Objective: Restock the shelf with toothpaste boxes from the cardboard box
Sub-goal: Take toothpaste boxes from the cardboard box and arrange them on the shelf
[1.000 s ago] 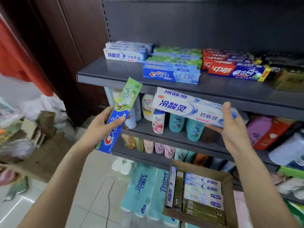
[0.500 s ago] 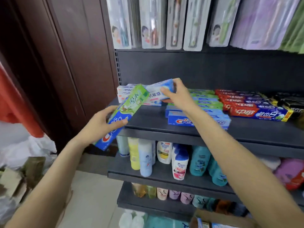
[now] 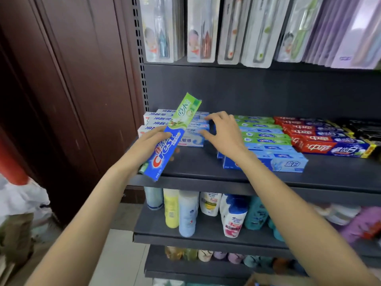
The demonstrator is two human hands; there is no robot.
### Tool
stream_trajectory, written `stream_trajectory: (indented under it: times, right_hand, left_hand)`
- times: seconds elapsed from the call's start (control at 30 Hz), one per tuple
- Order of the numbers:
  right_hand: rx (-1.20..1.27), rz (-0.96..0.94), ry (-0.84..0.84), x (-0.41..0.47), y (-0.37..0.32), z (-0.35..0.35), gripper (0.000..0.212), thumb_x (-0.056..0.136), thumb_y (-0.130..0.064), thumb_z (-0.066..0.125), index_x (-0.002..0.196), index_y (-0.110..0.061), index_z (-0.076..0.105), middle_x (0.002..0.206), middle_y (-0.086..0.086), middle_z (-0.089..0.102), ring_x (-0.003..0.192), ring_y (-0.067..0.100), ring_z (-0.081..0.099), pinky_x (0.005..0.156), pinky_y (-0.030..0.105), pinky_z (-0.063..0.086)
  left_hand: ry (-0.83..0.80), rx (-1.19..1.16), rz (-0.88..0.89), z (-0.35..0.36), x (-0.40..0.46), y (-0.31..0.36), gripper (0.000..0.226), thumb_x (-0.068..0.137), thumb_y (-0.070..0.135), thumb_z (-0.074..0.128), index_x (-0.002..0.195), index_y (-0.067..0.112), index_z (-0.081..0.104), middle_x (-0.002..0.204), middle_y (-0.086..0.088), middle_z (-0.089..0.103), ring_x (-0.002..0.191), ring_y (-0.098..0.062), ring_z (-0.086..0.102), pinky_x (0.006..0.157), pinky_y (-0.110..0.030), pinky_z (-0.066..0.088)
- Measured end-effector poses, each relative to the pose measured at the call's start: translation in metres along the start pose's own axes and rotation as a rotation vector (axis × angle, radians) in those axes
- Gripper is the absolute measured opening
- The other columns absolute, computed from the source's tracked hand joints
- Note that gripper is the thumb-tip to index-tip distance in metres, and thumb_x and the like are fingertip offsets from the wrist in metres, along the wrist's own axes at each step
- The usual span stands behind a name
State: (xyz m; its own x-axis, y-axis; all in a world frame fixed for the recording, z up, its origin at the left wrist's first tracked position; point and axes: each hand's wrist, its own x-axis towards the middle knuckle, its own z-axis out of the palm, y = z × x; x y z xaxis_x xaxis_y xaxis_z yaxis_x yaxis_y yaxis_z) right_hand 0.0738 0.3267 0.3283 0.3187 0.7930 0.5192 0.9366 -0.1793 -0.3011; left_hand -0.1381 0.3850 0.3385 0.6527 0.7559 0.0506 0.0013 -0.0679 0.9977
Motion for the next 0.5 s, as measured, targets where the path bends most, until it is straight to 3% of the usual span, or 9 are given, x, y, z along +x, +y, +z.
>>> stream_trajectory:
  times: [0.1, 0.17, 0.23, 0.33, 0.43, 0.5]
  right_hand:
    - [0.505, 0.077, 0.075, -0.035, 0.003, -0.035, 0.046, 0.089, -0.036, 0.061, 0.129, -0.027, 0.042, 0.120, -0.007, 0.056, 0.101, 0.013, 0.059, 0.083, 0.036, 0.050]
    - [0.812, 0.161, 0.069, -0.056, 0.017, -0.057, 0.058, 0.087, -0.032, 0.064, 0.135, -0.033, 0.031, 0.114, -0.009, 0.059, 0.092, 0.013, 0.067, 0.083, 0.041, 0.054]
    - [0.971, 0.214, 0.091, -0.074, 0.046, -0.077, 0.074, 0.084, -0.027, 0.069, 0.138, -0.042, 0.021, 0.112, -0.006, 0.061, 0.093, 0.015, 0.068, 0.085, 0.043, 0.055]
    - [0.742, 0.149, 0.092, -0.108, 0.105, -0.114, 0.075, 0.075, -0.031, 0.078, 0.131, -0.050, 0.032, 0.125, -0.003, 0.054, 0.114, 0.017, 0.056, 0.098, 0.042, 0.046]
    - [0.342, 0.049, -0.019, -0.144, 0.169, -0.148, 0.052, 0.075, -0.038, 0.076, 0.122, -0.038, 0.054, 0.129, -0.003, 0.046, 0.123, 0.014, 0.043, 0.107, 0.037, 0.035]
    - [0.184, -0.012, -0.062, -0.164, 0.206, -0.169, 0.048, 0.076, -0.041, 0.073, 0.120, -0.032, 0.058, 0.127, -0.004, 0.048, 0.121, 0.017, 0.044, 0.105, 0.035, 0.034]
  left_hand:
    - [-0.180, 0.191, 0.095, 0.022, 0.004, 0.005, 0.051, 0.072, 0.023, 0.069, 0.121, 0.029, 0.056, 0.095, 0.007, 0.072, 0.075, -0.009, 0.067, 0.063, -0.019, 0.053]
    - [-0.293, 0.300, 0.182, 0.047, 0.004, 0.010, 0.058, 0.072, 0.026, 0.073, 0.125, 0.035, 0.052, 0.104, 0.016, 0.070, 0.083, -0.003, 0.066, 0.070, -0.015, 0.051]
    - [-0.343, 0.421, 0.277, 0.081, 0.003, 0.015, 0.055, 0.078, 0.020, 0.076, 0.124, 0.037, 0.051, 0.105, 0.024, 0.067, 0.090, 0.007, 0.061, 0.081, -0.009, 0.046]
    - [-0.341, 0.758, 0.443, 0.142, -0.002, 0.017, 0.059, 0.080, 0.022, 0.073, 0.133, 0.027, 0.046, 0.111, 0.031, 0.053, 0.094, 0.017, 0.050, 0.084, 0.001, 0.033]
    - [-0.402, 0.988, 0.532, 0.206, -0.002, 0.013, 0.060, 0.080, 0.029, 0.071, 0.134, 0.025, 0.043, 0.125, 0.013, 0.053, 0.111, -0.003, 0.050, 0.095, -0.018, 0.036]
    - [-0.419, 1.061, 0.586, 0.254, -0.001, 0.012, 0.056, 0.080, 0.034, 0.070, 0.129, 0.028, 0.044, 0.125, 0.012, 0.056, 0.112, -0.009, 0.053, 0.092, -0.028, 0.040]
